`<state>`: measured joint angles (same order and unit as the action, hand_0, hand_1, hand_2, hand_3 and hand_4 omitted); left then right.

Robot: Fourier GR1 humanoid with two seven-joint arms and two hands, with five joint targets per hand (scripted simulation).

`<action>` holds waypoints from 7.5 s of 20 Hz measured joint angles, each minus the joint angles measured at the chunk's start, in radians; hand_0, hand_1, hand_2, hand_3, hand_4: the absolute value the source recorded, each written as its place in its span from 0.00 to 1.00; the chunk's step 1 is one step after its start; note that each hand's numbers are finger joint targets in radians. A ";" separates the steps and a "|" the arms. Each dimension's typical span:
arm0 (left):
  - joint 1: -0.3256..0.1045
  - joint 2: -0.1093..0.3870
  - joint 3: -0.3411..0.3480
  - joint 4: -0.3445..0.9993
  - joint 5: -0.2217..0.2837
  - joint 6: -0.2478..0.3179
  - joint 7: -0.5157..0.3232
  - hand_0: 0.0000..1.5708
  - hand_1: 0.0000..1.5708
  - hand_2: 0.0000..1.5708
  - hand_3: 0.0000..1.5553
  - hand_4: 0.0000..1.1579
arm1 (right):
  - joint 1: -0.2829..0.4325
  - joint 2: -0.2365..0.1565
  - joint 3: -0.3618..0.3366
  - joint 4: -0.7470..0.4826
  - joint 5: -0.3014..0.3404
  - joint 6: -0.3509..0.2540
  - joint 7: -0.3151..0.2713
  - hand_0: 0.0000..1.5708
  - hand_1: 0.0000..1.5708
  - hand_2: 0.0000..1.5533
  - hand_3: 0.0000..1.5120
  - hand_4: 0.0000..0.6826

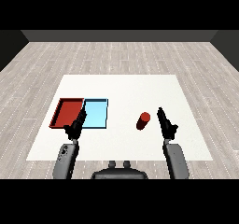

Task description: Pick the red can and put it in the red box

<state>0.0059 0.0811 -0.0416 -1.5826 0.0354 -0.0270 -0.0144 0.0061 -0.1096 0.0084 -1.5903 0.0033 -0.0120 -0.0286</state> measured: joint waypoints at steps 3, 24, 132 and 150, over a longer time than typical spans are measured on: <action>0.000 0.000 0.014 0.003 -0.012 0.007 0.001 0.00 0.00 0.00 0.00 0.00 | 0.013 -0.014 -0.027 0.002 -0.014 0.029 -0.003 0.00 0.00 0.00 0.00 0.00; 0.022 -0.026 0.095 -0.042 0.011 0.008 -0.345 0.00 0.00 0.00 0.00 0.00 | 0.046 -0.059 -0.180 0.054 -0.191 0.285 -0.292 0.00 0.00 0.00 0.00 0.00; 0.023 -0.039 0.095 -0.017 0.027 -0.022 -0.381 0.00 0.00 0.00 0.00 0.00 | -0.340 0.071 -0.046 0.570 -0.105 -0.003 -0.386 0.92 0.92 0.93 0.93 0.96; -0.087 -0.079 -0.122 0.029 -0.013 0.077 -0.259 0.00 0.00 0.00 0.00 0.00 | -0.311 0.104 0.044 0.302 -0.118 -0.070 -0.306 0.90 0.90 0.92 0.94 0.96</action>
<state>-0.0812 0.0017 -0.1638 -1.5540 0.0220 0.0499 -0.2738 -0.3045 -0.0053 0.0527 -1.2884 -0.1148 -0.0824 -0.3347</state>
